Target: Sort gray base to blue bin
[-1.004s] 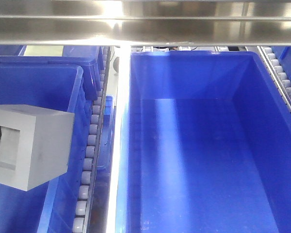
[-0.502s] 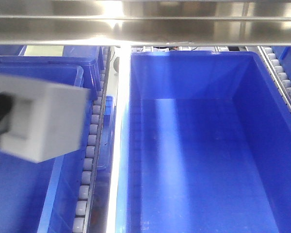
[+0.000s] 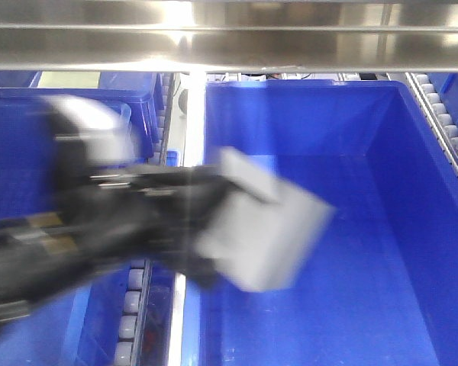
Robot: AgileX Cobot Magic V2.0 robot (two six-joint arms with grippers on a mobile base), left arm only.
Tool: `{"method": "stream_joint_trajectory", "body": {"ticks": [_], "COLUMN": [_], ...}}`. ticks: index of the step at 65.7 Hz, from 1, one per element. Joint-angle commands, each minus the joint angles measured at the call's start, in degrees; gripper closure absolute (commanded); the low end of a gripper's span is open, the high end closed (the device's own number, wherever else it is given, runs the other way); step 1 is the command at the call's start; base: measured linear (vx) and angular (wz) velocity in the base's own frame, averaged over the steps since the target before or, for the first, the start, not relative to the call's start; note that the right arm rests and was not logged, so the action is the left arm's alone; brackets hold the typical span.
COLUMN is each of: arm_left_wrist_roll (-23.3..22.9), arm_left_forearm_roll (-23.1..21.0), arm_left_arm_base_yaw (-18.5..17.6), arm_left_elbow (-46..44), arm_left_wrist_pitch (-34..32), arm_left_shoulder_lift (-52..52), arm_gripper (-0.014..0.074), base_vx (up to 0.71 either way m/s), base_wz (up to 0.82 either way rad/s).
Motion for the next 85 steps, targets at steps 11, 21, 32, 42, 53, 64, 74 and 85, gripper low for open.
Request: {"method": "stream_joint_trajectory", "body": {"ticks": [11, 21, 32, 42, 53, 64, 74, 85], "arm_left_wrist_roll": [-0.6, -0.7, -0.7, -0.7, -0.7, -0.7, -0.7, -0.7], "arm_left_forearm_roll": [-0.4, -0.4, -0.4, -0.4, -0.4, -0.4, -0.4, -0.4], "arm_left_arm_base_yaw": [-5.7, -6.0, -6.0, -6.0, -6.0, -6.0, -6.0, -6.0], "arm_left_elbow": [-14.8, -19.2, -19.6, -19.5, -19.5, -19.5, -19.5, -19.5], "arm_left_wrist_pitch": [-6.5, -3.0, -1.3, 1.8, 4.6, 5.9, 6.4, 12.6], "arm_left_shoulder_lift": [16.4, 25.5, 29.9, 31.6, 32.0, 32.0, 31.5, 26.4], "arm_gripper": [0.0584, 0.0573, 0.0565, 0.0525, 0.0416, 0.0297, 0.0249, 0.0291], "base_vx": [0.0, 0.0, 0.0, 0.0, 0.0, 0.0, 0.0, 0.0], "base_wz": [0.0, 0.0, 0.0, 0.0, 0.0, 0.0, 0.0, 0.0]}}
